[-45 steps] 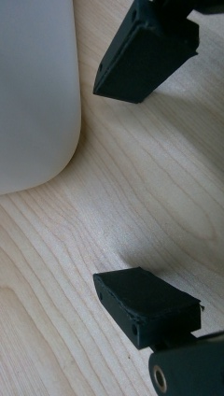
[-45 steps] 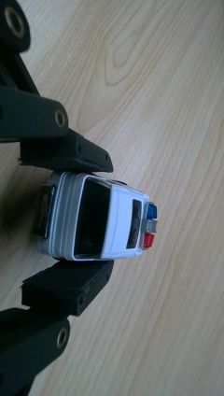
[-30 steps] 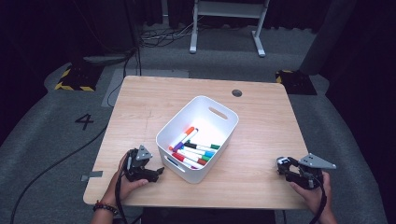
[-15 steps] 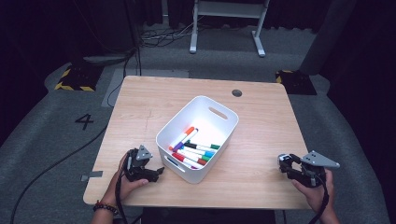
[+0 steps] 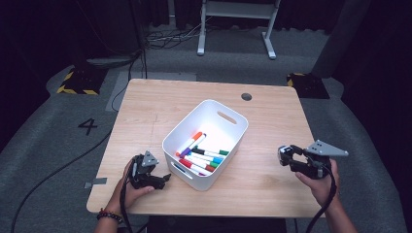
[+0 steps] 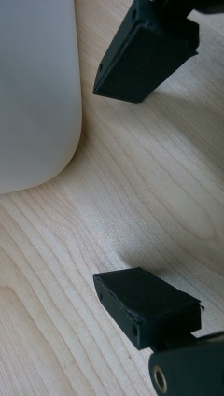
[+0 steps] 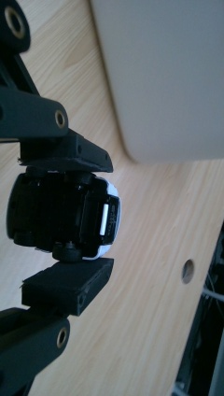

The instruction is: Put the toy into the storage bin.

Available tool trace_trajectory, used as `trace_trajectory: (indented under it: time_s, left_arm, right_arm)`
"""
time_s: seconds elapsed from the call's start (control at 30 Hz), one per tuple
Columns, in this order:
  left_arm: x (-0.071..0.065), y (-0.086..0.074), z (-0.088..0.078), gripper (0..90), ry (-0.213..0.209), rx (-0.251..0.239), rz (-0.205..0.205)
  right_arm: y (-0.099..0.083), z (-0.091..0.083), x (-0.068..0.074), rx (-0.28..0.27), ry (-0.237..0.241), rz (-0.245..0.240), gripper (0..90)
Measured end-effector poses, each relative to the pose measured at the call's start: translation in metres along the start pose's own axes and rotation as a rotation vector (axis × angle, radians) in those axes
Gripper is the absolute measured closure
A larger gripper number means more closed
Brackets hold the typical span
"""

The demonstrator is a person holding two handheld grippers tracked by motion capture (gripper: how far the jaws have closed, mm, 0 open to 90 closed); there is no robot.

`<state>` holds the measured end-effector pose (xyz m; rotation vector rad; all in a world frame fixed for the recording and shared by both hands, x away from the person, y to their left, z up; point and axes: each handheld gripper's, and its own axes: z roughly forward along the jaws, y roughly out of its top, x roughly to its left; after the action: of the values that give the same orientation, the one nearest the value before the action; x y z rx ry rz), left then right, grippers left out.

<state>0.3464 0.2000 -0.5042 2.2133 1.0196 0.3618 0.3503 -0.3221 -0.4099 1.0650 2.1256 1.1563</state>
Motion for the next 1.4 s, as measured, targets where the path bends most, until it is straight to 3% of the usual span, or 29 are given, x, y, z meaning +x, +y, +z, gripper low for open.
trace_trajectory:
  time_s: [0.1,0.17,0.3,0.67,0.9,1.4]
  left_arm:
    - [0.0,0.0,0.0,10.3,0.0,0.0,0.0]
    - [0.0,0.0,0.0,10.3,0.0,0.001,-0.001]
    - [0.0,0.0,0.0,10.3,0.0,0.0,-0.001]
    - [0.0,0.0,0.0,10.3,0.0,0.001,0.0]
    - [0.0,0.0,0.0,10.3,0.0,-0.001,-0.001]
    - [0.0,0.0,0.0,10.3,0.0,-0.001,0.0]
  right_arm:
    - [0.021,0.006,0.005,-0.002,0.017,-0.02,47.8]
    - [0.036,0.011,0.008,0.0,0.063,-0.029,47.8]
    - [0.06,0.017,0.015,-0.02,0.071,-0.065,47.8]
    - [0.115,0.031,0.024,-0.062,0.114,-0.094,47.8]
    - [0.137,0.037,0.032,-0.065,0.125,-0.141,47.8]
    - [0.165,0.058,0.06,-0.065,0.195,-0.174,47.7]
